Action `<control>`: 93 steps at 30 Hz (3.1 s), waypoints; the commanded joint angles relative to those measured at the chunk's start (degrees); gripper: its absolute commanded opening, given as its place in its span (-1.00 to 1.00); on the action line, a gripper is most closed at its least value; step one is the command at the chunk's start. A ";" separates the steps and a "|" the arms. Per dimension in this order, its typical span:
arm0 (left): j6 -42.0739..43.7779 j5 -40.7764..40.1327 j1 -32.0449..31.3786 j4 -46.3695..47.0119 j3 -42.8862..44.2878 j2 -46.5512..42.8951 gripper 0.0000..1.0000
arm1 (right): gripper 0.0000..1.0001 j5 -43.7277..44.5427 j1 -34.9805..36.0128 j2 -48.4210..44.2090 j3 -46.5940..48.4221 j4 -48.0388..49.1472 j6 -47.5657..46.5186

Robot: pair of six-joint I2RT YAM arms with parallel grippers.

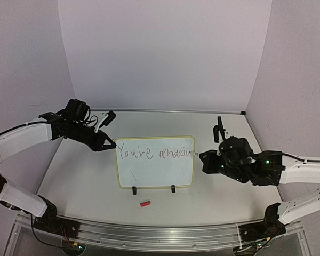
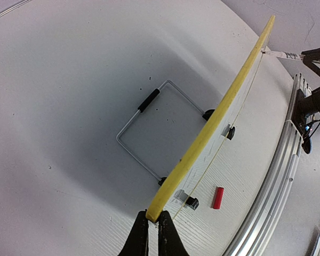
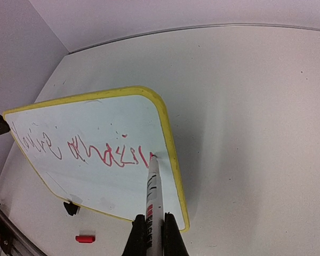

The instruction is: Write a sentence on the whiteboard

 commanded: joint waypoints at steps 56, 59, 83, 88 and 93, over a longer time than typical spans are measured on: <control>1.16 -1.39 -0.57 -2.99 0.46 1.22 -1.00 | -1.00 1.63 -0.27 -2.74 -2.19 1.11 1.86; 1.13 -1.36 -0.57 -3.00 0.46 1.23 -1.00 | -1.00 1.34 -0.28 -2.42 -2.00 0.70 2.00; 1.12 -1.39 -0.70 -2.98 0.46 1.39 -1.00 | -1.00 5.21 -0.26 0.21 4.43 0.08 -3.52; 1.18 -1.40 -0.66 -2.96 0.49 1.47 -1.00 | -1.00 5.04 -0.27 0.68 4.56 0.16 -3.80; 1.16 -1.39 -0.69 -2.96 0.47 1.58 -1.00 | -1.00 4.17 -0.30 0.50 2.59 0.02 -1.51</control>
